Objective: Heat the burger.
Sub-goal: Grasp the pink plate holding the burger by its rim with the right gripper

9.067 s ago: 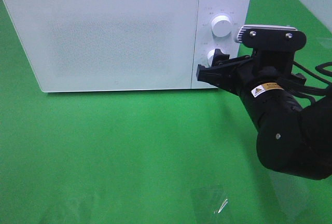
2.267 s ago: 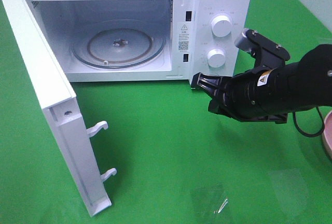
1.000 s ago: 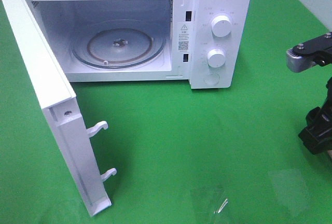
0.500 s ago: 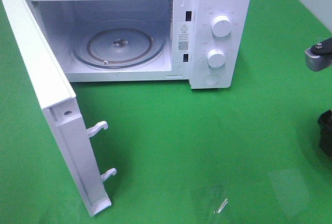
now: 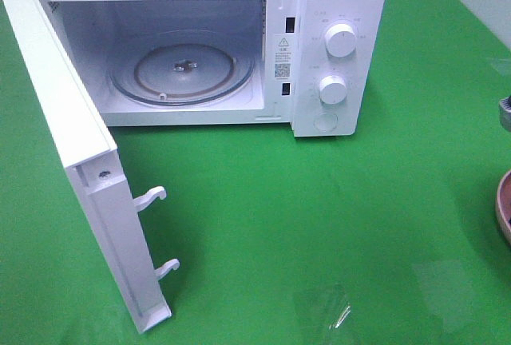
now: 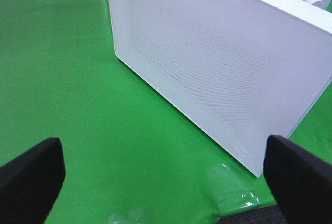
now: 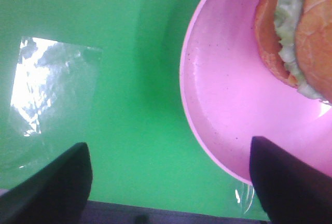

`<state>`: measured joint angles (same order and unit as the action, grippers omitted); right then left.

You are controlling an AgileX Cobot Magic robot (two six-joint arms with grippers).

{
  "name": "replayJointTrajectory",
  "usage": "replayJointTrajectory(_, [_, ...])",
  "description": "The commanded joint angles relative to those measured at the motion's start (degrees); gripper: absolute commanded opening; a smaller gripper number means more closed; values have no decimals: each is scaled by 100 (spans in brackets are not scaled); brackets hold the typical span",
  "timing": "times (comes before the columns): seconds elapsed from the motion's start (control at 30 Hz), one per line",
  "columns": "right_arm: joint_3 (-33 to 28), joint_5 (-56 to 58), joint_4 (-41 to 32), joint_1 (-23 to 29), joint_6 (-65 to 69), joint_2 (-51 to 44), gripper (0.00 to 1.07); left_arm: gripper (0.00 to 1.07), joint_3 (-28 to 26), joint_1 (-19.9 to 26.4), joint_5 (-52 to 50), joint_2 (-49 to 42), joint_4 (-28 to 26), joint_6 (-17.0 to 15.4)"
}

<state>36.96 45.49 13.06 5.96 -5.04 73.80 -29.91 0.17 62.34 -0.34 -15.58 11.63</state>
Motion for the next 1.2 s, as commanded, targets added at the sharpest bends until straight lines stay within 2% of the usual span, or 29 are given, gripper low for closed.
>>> replayJointTrajectory(0.03, [-86,-172,11,-63,6,143,79,98,23,-23,-74,-92,-6,11])
replayJointTrajectory(0.4, [-109,-785,246,-63,172,1169,79,98,23,-23,-74,-92,-6,11])
replayJointTrajectory(0.47, [-109,-1008,481,-63,418,1581,78,98,23,-23,-74,-92,-6,11])
replayJointTrajectory(0.7, [-109,-1272,630,-63,682,1971,77,98,23,-23,-74,-92,-6,11])
replayJointTrajectory(0.97, [-109,-1839,630,-458,728,2229,76,98,23,-23,-74,-92,-6,11])
replayJointTrajectory(1.2, [-109,-1960,733,-458,814,2544,76,98,23,-23,-74,-92,-6,11])
